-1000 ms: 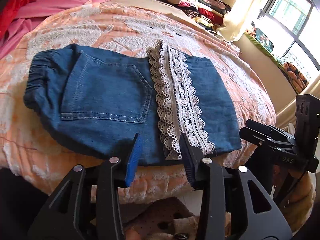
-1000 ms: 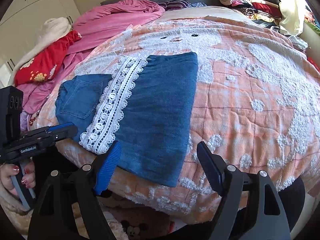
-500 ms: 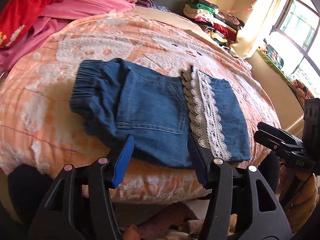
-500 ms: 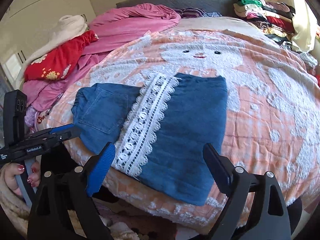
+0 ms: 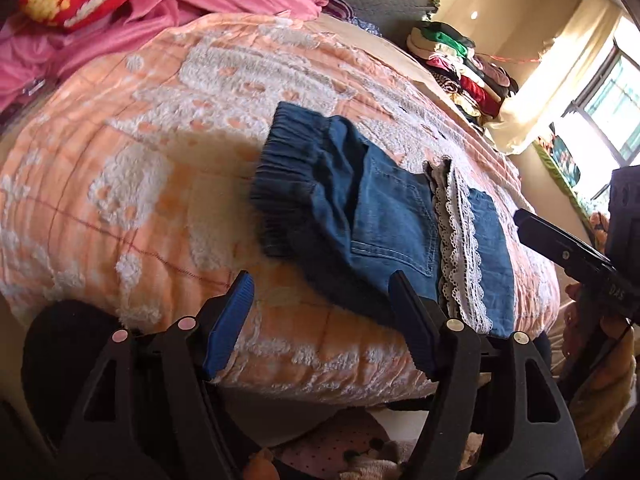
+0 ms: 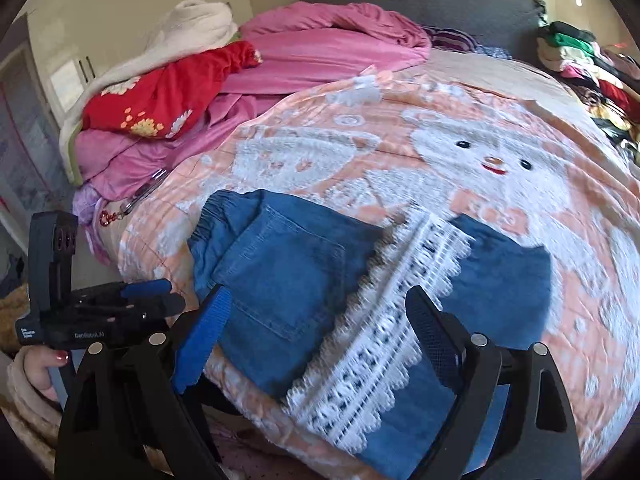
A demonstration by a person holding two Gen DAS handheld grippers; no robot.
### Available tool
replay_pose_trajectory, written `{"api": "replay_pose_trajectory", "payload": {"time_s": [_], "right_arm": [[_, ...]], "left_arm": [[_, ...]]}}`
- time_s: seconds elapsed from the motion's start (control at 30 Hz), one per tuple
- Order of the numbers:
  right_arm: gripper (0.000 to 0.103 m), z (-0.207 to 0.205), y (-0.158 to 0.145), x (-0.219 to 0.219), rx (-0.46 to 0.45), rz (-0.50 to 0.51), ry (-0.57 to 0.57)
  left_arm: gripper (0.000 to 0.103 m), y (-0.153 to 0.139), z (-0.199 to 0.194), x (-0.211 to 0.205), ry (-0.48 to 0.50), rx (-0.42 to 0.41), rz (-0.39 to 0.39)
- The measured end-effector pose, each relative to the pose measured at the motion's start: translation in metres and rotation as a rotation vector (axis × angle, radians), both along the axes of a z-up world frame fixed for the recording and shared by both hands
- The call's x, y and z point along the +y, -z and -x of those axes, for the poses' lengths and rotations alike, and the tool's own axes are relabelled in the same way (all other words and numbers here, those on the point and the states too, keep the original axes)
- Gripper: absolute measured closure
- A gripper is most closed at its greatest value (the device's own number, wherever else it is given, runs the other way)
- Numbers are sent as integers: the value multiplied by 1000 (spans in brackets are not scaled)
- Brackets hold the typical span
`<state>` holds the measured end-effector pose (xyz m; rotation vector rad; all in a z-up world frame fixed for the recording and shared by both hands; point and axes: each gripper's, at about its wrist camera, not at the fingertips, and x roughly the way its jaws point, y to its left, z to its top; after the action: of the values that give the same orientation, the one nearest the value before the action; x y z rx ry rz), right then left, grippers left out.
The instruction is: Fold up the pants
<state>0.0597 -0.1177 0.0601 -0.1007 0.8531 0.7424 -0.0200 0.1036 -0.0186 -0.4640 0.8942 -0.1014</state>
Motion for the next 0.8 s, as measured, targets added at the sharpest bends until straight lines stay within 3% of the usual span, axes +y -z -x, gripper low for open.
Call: {"api": "replay_pose_trajectory", "payload": {"time_s": [0.17, 0.4, 0.8], "right_arm": [[15, -20, 1, 37, 26, 8, -92], [15, -46, 6, 84, 53, 65, -194], [15, -80, 30, 147, 171, 96, -339]], "left_arm": [[41, 15, -3, 9, 3, 21, 125], [41, 25, -13, 8, 40, 36, 240], [46, 39, -29, 7, 13, 46, 313]]}}
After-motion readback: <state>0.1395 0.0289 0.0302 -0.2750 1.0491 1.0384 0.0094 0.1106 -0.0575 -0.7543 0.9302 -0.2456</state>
